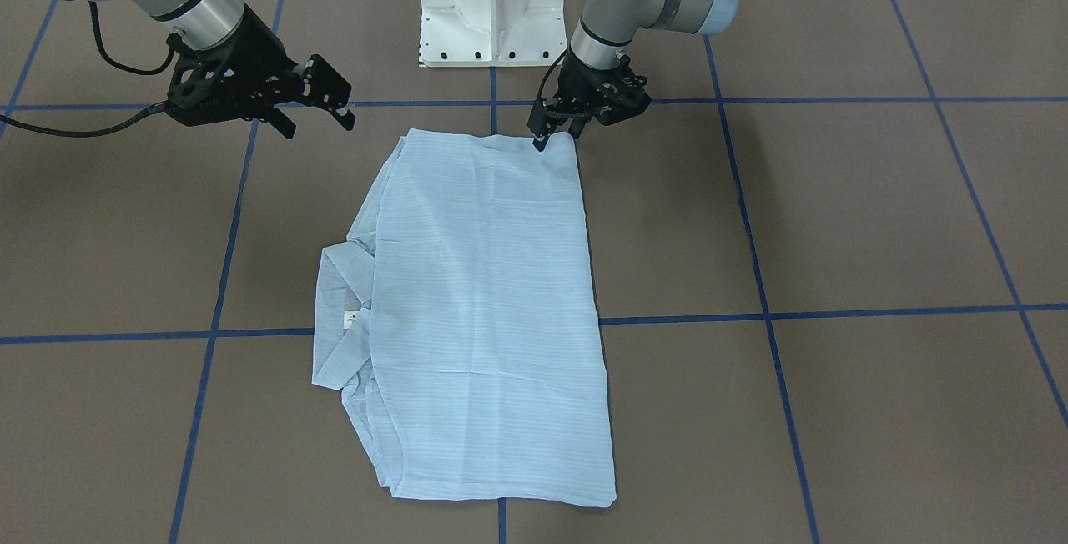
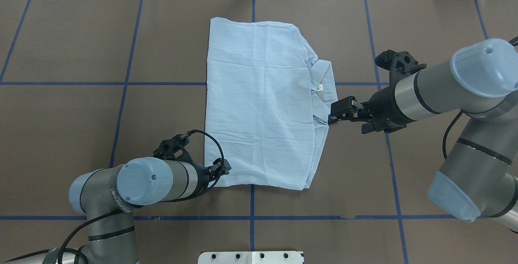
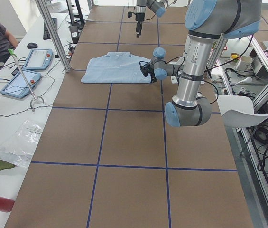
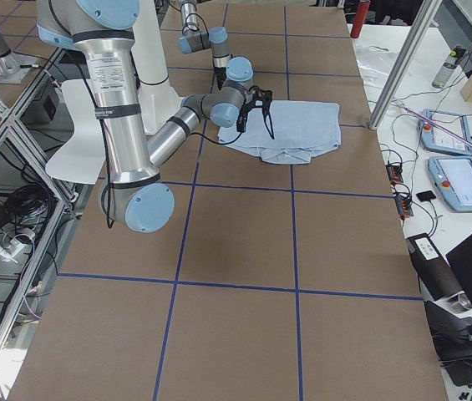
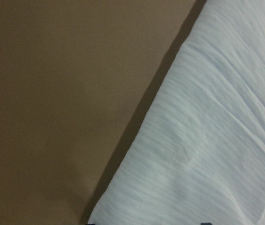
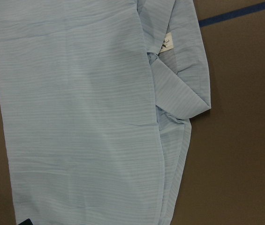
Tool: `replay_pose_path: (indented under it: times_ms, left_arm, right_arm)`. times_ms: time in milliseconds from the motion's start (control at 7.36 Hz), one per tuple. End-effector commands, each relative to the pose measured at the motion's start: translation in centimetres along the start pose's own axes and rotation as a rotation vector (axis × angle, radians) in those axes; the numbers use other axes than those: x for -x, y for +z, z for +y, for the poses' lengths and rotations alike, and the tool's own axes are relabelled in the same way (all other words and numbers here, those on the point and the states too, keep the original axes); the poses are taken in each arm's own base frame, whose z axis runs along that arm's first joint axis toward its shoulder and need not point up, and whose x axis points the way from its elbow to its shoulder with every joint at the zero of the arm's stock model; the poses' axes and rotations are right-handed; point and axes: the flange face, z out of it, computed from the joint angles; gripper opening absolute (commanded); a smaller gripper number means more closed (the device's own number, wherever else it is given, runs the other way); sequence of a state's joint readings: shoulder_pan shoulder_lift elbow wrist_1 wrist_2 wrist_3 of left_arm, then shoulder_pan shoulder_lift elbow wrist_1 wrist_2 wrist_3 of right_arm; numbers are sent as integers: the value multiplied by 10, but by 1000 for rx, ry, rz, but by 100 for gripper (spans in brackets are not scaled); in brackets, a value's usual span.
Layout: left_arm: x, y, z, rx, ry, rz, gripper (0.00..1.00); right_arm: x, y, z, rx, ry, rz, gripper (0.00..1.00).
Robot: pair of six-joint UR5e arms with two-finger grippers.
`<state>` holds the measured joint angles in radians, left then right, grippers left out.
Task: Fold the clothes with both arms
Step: 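Lower the left gripper to the shirt's near corner and grasp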
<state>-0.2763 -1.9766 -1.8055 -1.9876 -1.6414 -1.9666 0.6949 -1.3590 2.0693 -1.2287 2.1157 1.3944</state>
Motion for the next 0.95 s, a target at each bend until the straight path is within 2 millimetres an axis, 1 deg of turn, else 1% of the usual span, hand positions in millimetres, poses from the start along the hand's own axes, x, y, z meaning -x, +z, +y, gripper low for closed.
replay_pose_path:
  times_ms: [0,272,408,543,679,815]
  left_arm:
    - [4,6,-1,-11,5,-31,83]
    - [5,7,-1,-12,5,-33,82]
    - [2,7,0,-11,5,-29,75]
    - [1,6,0,-9,5,-26,62]
    - [1,6,0,-8,5,-27,43]
    - [1,5,1,-7,7,-26,33]
  right_arm:
    - [-1,0,0,0,1,1,100]
    - [-1,0,0,1,1,1,100]
    - [-1,0,0,1,1,1,100]
    - [-1,0,0,3,1,1,100]
    - [-1,0,0,2,1,1,100]
    - [-1,0,0,2,1,1,100]
